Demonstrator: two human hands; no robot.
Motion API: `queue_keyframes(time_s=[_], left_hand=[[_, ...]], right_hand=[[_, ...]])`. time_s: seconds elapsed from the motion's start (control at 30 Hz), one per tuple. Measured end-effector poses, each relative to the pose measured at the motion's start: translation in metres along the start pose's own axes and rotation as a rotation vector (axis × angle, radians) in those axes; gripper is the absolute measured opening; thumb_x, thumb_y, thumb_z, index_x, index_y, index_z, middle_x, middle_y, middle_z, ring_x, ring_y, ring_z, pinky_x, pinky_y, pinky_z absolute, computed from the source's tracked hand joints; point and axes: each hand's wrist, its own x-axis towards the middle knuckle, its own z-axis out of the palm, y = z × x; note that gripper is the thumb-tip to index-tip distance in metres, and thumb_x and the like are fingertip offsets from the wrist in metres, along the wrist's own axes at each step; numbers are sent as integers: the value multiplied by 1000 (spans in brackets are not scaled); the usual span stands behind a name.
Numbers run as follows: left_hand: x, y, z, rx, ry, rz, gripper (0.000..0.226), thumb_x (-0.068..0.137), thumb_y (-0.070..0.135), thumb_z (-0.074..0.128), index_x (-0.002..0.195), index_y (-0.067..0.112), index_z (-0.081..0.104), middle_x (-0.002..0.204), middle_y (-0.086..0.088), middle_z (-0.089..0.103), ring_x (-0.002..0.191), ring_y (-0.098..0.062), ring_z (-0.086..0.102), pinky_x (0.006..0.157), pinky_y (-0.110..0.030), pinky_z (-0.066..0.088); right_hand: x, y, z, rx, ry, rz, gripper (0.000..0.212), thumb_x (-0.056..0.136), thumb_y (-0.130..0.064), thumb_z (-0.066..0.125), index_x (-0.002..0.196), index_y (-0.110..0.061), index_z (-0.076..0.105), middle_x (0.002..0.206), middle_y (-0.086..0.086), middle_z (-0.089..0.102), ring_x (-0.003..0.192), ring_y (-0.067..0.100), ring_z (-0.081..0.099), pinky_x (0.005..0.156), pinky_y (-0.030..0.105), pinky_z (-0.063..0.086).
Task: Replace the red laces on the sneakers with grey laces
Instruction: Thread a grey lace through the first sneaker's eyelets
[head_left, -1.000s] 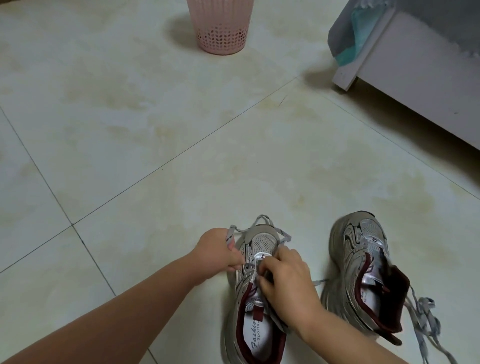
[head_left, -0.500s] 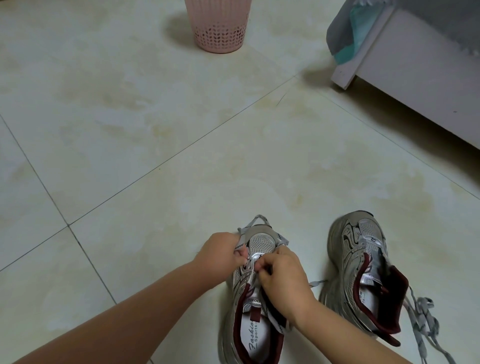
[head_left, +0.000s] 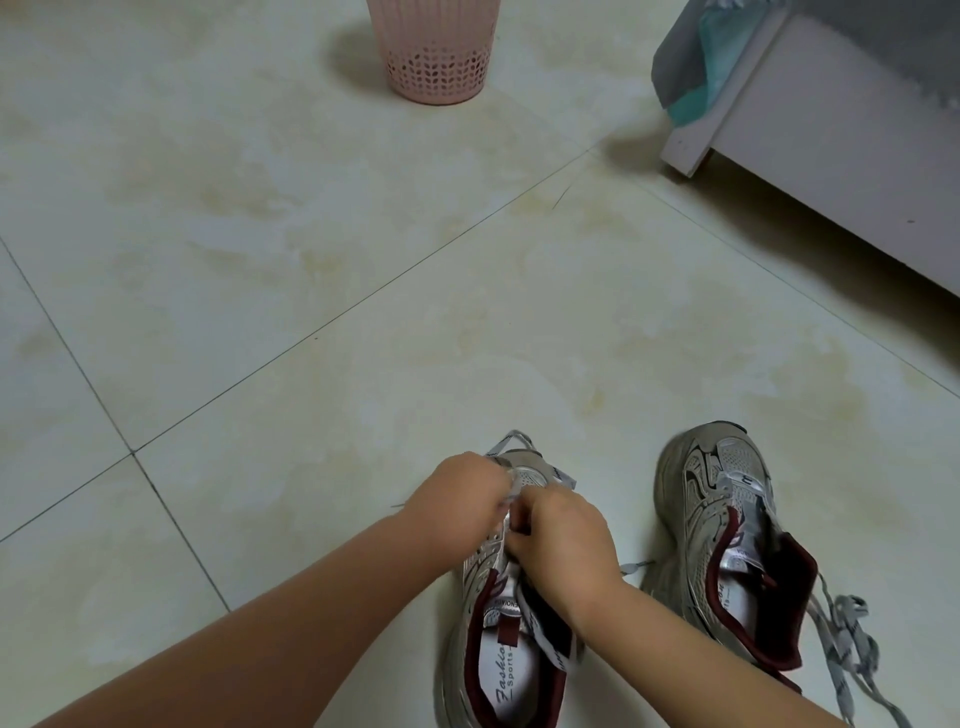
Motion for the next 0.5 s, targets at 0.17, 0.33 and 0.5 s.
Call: queue_keyframes(time_s=[0.17,0.33,0.5], left_hand=[[-3,-15,17,-684,121,-259,40,64,3,74,57,21,39,59,6,49,57,-10,45,58,-25,35],[-8,-21,33,-960,166,-402,36,65,3,77,53,17,46,48,6,40,44,-4,35,44,-12,28],[-6,-18,40,-1085,137,-572,42,71,5,75,50,14,40,42,5,33,30,-4,27,37,-17,24]], right_hand=[[3,-1,-2,-97,-5,-63,7,81,-24,52,83,-18,55,96,3,60,89,26,57,63,29,35],[6,-4,-2,-236,-26,-139,14,87,-20,48,97,-14,56,103,6,59,94,29,57,62,30,30],[5,-6,-3,-335,-56,-182,19,86,-7,46,103,-10,54,108,10,59,97,30,58,62,31,29]])
